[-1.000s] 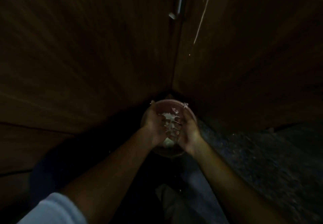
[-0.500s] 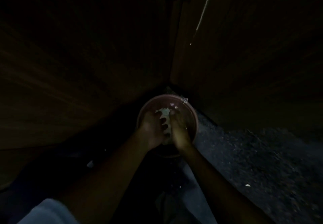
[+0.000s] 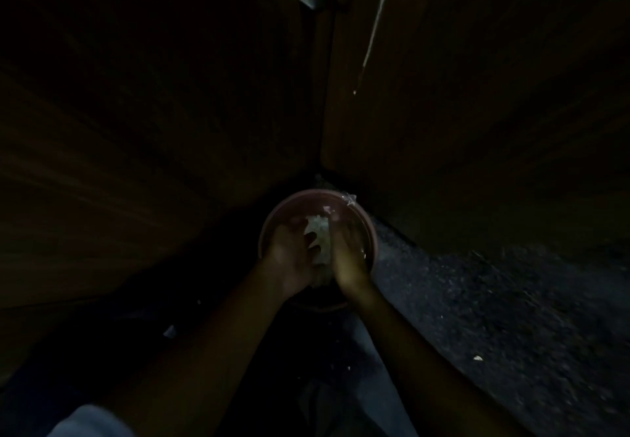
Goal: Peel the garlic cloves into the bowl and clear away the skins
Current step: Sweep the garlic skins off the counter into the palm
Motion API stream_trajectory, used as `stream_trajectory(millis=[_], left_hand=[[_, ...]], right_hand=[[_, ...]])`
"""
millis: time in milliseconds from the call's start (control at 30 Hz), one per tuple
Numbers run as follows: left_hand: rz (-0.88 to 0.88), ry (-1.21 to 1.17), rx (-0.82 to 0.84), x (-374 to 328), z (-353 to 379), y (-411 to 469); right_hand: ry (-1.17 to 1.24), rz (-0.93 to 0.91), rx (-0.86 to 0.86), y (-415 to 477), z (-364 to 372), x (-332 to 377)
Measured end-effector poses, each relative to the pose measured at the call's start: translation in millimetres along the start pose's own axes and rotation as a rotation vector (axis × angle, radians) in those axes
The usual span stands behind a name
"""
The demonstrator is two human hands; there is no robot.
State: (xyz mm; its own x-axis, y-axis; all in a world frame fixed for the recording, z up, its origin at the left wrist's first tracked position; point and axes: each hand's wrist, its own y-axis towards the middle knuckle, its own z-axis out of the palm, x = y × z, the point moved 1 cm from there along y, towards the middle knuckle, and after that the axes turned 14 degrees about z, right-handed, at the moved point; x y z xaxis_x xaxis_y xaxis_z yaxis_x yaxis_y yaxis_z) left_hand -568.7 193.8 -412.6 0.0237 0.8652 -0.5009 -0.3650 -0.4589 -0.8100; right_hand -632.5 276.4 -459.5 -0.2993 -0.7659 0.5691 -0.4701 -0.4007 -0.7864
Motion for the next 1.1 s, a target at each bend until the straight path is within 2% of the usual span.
stream_trajectory(millis=[67,100,200,267,300,333,367,433,467,533,700,800,967,1100], left_hand=[[0.011,-0.049,-0.055,1,-1,2],[-0.001,-0.040,-0.044,2,1,0],[0.020,-0.018,0.045,0,7,-8],[0.039,-0.017,0.061,-4,3,-2],[0.025,-0.018,-0.015,-8,3,-7],[0.014,-0.005,-0.016,-6,3,-9],[0.014,0.019,0.008,-7,9,-15],[0.047,0.094,0.018,-9,13,-24],[0.059,0.112,0.056,-14,11,-24],[0.089,0.138,0.024,-22,2,-24],[0.175,0.221,0.064,-49,3,-53],[0.251,0.262,0.092,-74,7,-93],[0.549,0.318,0.175,-123,5,-185],[0.854,0.228,0.257,-161,-15,-284]], right_hand=[[-0.014,-0.037,-0.005,3,7,-7],[0.019,0.010,0.037,1,13,-7],[0.175,0.204,0.009,5,12,-4],[0.097,0.015,-0.021,-4,6,3],[0.004,-0.036,-0.012,-4,6,-2],[-0.046,-0.045,0.016,-9,7,-8],[-0.022,0.038,0.077,-13,8,-10],[0.170,0.234,0.081,-6,4,-13],[0.259,0.290,0.074,-2,-2,-8],[0.342,0.308,0.022,-8,-16,11],[0.294,0.127,0.108,-42,-23,46],[0.210,0.022,0.052,-83,-25,79],[0.186,-0.254,0.078,-170,-21,145],[0.199,-0.603,0.067,-275,-7,189]])
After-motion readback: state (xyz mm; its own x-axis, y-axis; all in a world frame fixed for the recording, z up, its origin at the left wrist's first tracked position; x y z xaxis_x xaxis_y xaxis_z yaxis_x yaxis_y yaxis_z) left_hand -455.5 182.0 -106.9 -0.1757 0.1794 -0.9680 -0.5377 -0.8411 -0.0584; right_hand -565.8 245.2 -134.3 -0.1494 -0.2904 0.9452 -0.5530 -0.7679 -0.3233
